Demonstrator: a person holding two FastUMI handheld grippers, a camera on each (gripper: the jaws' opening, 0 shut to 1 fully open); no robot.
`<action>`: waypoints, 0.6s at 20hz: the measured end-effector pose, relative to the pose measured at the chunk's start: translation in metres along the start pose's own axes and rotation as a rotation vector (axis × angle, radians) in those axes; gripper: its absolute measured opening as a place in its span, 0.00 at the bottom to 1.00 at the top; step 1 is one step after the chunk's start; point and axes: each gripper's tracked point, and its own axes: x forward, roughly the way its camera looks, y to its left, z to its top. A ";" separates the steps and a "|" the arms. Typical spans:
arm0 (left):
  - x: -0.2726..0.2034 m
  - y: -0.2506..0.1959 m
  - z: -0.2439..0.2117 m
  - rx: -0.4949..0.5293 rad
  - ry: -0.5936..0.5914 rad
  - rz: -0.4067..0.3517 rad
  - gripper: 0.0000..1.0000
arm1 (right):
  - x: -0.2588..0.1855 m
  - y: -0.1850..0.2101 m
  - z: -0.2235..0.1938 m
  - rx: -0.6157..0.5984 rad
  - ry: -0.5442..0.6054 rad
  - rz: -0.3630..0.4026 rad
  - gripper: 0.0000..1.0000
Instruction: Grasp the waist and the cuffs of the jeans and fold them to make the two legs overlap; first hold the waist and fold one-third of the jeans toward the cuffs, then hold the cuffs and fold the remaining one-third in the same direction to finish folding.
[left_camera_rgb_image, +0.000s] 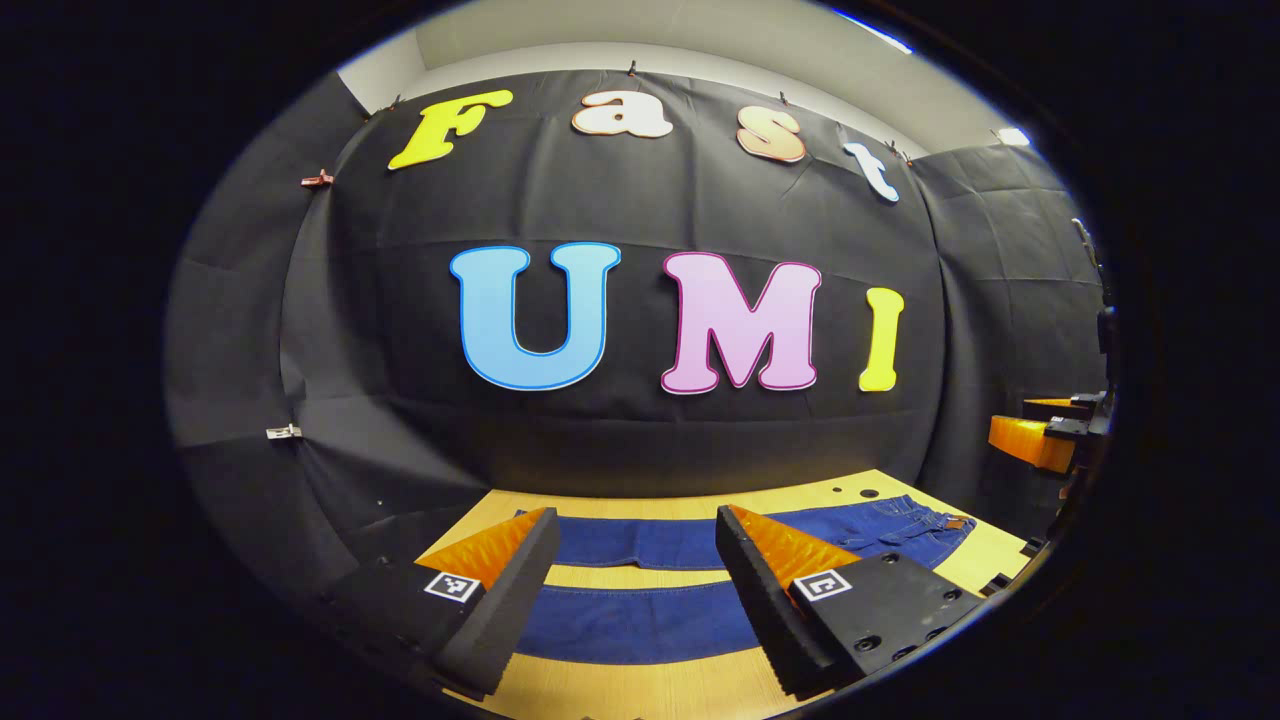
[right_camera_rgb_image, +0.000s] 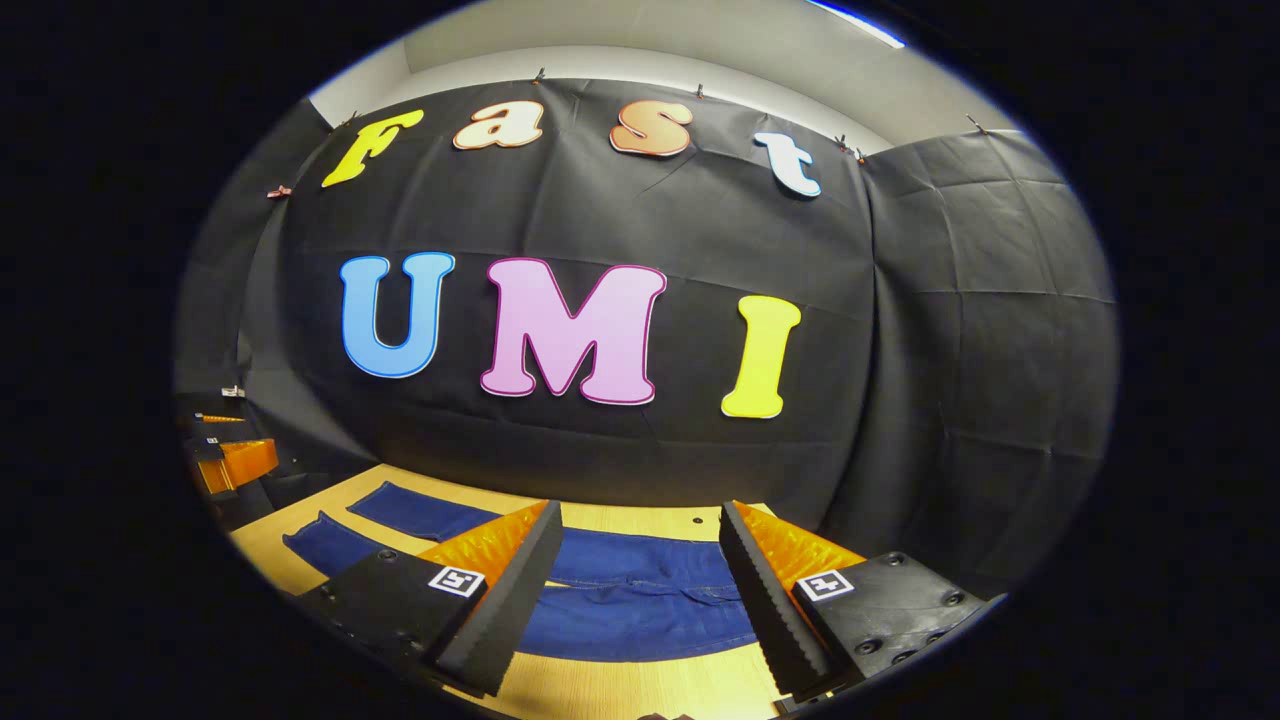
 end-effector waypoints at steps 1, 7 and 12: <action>-0.001 -0.001 0.000 0.003 0.003 -0.004 0.98 | 0.000 -0.001 0.000 0.000 0.002 -0.001 0.97; 0.002 0.004 -0.004 0.029 0.017 -0.008 0.98 | -0.004 0.000 0.001 -0.009 -0.005 0.003 0.97; 0.007 0.037 -0.012 0.173 0.046 0.006 0.98 | 0.001 -0.008 0.003 -0.041 -0.011 -0.009 0.97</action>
